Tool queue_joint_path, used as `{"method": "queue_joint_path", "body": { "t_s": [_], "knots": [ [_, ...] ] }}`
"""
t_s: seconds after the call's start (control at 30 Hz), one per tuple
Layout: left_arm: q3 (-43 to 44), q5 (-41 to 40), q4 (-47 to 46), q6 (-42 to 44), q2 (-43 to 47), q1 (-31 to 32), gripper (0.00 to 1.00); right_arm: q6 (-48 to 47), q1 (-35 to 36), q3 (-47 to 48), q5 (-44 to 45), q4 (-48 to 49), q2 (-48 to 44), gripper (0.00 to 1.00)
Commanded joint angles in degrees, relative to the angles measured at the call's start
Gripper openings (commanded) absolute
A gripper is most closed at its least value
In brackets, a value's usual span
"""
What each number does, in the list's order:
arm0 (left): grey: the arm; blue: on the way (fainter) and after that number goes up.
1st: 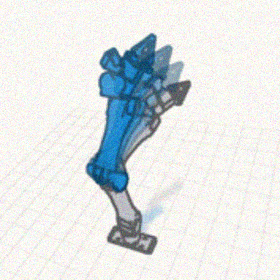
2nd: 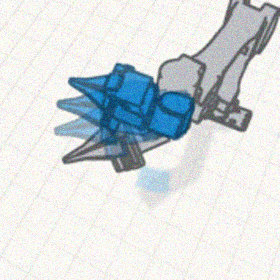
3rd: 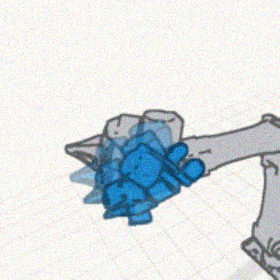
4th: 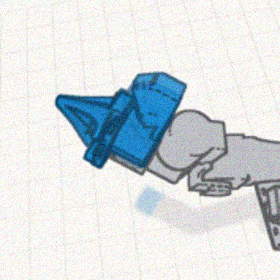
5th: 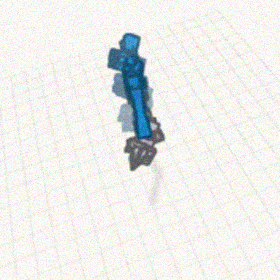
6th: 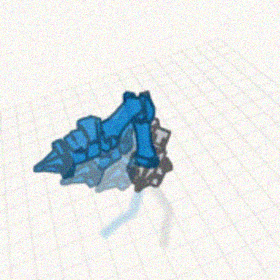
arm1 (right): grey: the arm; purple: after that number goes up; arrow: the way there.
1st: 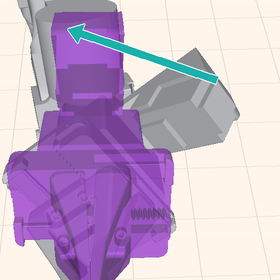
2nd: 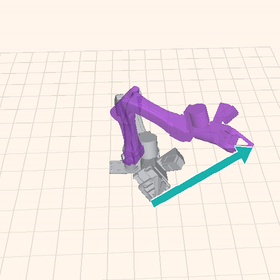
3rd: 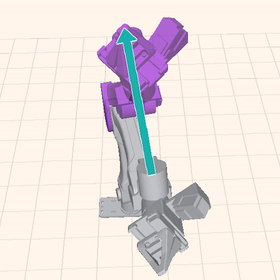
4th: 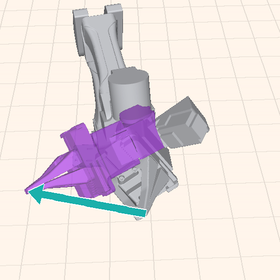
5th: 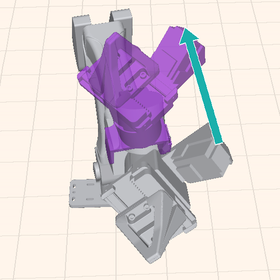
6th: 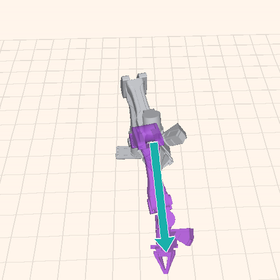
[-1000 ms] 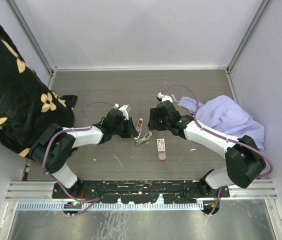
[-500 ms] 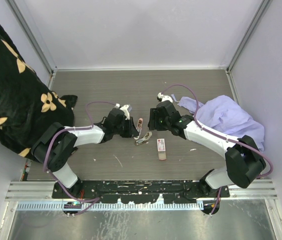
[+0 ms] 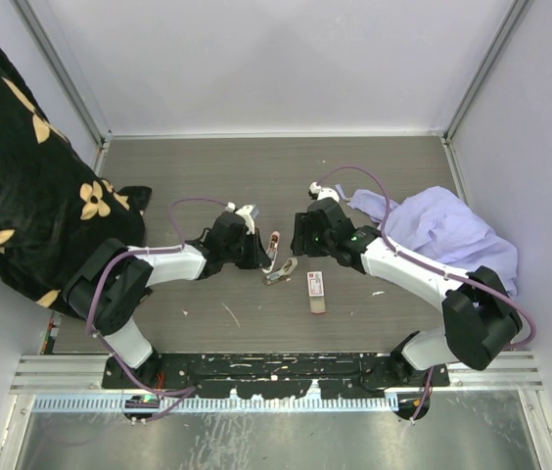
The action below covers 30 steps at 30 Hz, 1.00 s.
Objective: Load the staples into the stapler
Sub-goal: Pick up the stapler.
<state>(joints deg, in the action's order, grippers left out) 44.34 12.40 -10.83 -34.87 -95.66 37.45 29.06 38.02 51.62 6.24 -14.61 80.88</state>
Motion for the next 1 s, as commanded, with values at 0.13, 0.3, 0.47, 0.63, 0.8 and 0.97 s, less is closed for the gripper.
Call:
{"method": "queue_joint_path", "body": {
  "t_s": [0.13, 0.3, 0.47, 0.63, 0.8, 0.97],
  "knots": [
    [0.8, -0.02, 0.05, -1.01, 6.7, 0.22, 0.0, -0.11, -0.23, -0.07, 1.99, 1.56, -4.61, 0.58],
    [1.71, -0.3, 3.74, -1.2, 13.44, 0.17, 0.0, -1.37, -0.27, 0.15, 1.87, 1.7, -6.69, 0.6],
    [0.79, 3.0, 6.63, -3.15, 19.33, -1.24, 0.0, -4.19, -0.66, -0.75, -0.62, 3.94, -9.15, 0.64],
    [-2.54, 9.94, 6.76, -8.69, 26.03, -4.37, 0.0, -8.81, -0.72, -3.42, -7.65, 10.14, -12.78, 0.66],
    [-8.77, 17.17, 5.76, -15.23, 30.86, -6.25, 0.0, -9.22, -0.67, -4.45, -11.21, 12.2, -14.34, 0.67],
    [-16.71, 19.81, 3.42, -19.7, 33.65, -6.23, 0.0, -7.78, -0.48, -5.87, -15.53, 13.72, -13.35, 0.67]
  ]
}}
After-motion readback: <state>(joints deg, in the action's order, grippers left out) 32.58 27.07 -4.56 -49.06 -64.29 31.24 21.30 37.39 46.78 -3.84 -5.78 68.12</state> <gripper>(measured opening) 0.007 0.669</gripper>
